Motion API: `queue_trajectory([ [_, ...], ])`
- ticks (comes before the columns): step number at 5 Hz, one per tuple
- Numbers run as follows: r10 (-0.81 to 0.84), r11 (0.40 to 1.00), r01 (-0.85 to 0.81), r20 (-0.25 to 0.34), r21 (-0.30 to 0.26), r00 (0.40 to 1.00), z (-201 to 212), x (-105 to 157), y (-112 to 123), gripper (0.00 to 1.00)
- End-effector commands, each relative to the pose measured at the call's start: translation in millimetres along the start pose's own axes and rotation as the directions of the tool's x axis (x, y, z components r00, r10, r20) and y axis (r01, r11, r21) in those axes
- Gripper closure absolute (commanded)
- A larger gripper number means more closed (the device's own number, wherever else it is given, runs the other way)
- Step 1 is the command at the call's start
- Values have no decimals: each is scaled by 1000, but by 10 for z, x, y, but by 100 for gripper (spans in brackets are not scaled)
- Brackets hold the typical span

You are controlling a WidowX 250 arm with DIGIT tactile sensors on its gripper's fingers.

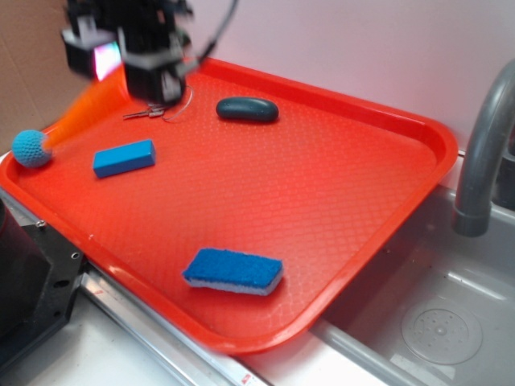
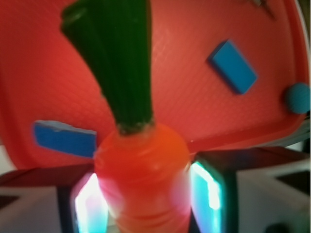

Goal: Grab the carrot.

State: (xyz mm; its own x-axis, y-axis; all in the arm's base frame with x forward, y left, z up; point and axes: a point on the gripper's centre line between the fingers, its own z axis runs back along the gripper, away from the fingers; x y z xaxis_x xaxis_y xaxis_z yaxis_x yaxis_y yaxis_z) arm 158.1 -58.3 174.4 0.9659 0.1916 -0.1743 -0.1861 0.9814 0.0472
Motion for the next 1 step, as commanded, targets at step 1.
queue_trajectory([
  [1,-19,997,13,70,75,997,583,-42,-42,100],
])
